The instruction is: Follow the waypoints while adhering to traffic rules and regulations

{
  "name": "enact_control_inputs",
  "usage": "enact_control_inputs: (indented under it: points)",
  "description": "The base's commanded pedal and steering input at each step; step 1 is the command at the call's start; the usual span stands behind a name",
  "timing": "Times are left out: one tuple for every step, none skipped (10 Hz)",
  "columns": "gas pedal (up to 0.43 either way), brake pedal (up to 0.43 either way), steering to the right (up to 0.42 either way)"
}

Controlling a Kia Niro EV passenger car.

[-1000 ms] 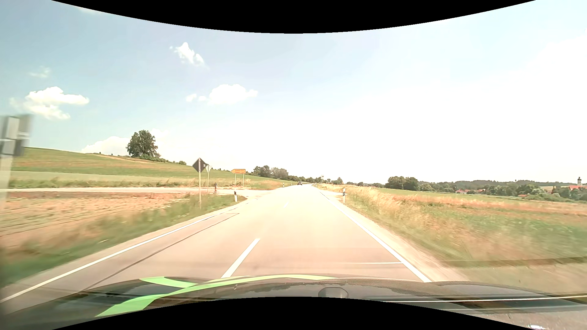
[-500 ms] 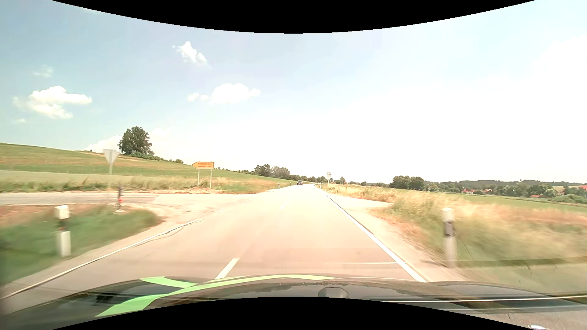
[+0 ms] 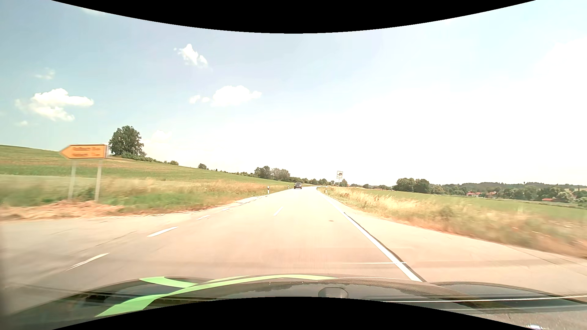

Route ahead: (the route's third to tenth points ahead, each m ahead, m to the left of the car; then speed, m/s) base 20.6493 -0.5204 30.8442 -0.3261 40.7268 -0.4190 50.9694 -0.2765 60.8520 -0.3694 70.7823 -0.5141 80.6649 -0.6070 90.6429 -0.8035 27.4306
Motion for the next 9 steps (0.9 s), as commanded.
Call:
enact_control_inputs:
  points:
    - [0.311, 0.0, -0.006]
    - [0.311, 0.0, -0.006]
    - [0.26, 0.0, -0.006]
    - [0.248, 0.0, -0.006]
    - [0.248, 0.0, -0.005]
    - [0.248, 0.0, -0.004]
    - [0.248, 0.0, -0.004]
    - [0.248, 0.0, -0.004]
    - [0.228, 0.0, -0.004]
